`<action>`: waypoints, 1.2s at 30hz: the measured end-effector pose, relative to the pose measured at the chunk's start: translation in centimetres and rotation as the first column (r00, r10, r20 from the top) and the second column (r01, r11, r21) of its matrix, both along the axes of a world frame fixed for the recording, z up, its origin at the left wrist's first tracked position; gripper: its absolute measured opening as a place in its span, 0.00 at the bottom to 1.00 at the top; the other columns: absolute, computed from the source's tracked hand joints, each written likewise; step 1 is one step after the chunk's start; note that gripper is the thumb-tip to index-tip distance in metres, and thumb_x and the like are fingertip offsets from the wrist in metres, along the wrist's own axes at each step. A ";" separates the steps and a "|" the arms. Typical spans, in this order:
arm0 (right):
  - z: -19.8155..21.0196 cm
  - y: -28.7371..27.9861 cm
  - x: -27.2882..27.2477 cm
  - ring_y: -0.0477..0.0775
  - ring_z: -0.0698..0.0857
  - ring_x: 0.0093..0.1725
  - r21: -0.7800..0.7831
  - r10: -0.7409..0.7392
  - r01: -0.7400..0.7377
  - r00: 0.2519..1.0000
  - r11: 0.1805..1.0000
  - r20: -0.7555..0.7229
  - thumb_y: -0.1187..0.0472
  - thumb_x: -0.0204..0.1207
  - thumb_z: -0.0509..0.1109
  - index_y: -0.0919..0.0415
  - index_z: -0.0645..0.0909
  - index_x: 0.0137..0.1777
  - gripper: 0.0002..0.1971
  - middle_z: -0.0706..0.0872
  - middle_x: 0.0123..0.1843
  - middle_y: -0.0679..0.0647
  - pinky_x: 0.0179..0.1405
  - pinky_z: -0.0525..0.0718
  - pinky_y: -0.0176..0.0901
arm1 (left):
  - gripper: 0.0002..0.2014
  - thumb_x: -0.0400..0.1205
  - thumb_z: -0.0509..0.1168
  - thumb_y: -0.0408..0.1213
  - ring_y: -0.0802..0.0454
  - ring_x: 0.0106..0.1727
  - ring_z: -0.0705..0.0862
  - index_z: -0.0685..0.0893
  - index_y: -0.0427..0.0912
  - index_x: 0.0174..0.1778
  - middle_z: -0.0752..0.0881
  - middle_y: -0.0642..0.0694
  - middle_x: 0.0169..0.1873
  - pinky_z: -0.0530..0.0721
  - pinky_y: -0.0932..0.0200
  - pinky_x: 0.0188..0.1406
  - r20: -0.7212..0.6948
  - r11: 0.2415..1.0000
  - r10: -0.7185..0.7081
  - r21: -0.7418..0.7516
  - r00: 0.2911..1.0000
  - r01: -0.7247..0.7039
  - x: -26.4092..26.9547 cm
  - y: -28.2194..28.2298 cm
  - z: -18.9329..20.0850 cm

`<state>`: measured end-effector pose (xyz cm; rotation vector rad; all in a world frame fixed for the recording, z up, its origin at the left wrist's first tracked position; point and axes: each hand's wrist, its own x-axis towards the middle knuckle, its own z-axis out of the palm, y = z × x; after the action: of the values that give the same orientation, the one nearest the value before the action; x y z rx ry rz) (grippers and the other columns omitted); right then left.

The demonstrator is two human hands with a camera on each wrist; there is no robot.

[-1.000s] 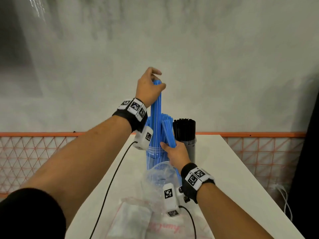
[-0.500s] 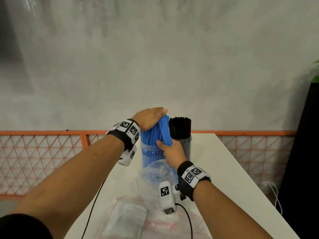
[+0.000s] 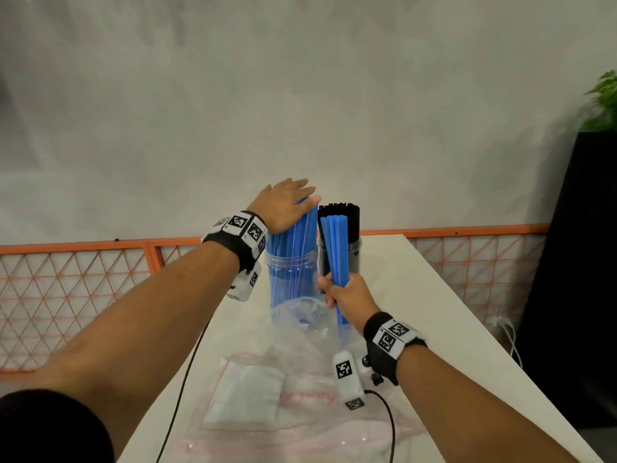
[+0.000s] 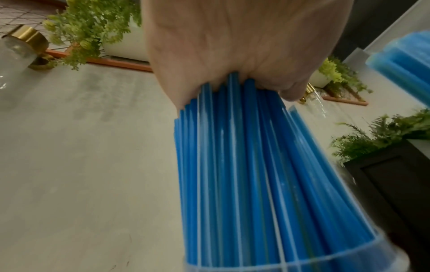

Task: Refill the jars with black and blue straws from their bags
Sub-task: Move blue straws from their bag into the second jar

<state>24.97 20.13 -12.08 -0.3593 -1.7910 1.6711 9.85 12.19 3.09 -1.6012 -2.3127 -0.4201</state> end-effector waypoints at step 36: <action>-0.2 0.3 -1.1 0.43 0.74 0.31 0.545 -0.175 0.050 0.968 0.837 0.179 0.50 0.75 0.72 0.54 0.80 0.40 0.09 0.74 0.31 0.44 0.36 0.74 0.39 | 0.15 0.88 0.63 0.41 0.52 0.26 0.78 0.82 0.39 0.37 0.78 0.49 0.21 0.84 0.56 0.38 0.657 0.755 -0.417 0.635 0.628 -0.163 2.0 -9.3 -5.0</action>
<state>23.83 20.38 -12.26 -0.3976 -2.2628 1.0079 11.80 2.84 -1.93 -1.3324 -2.0690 -2.0748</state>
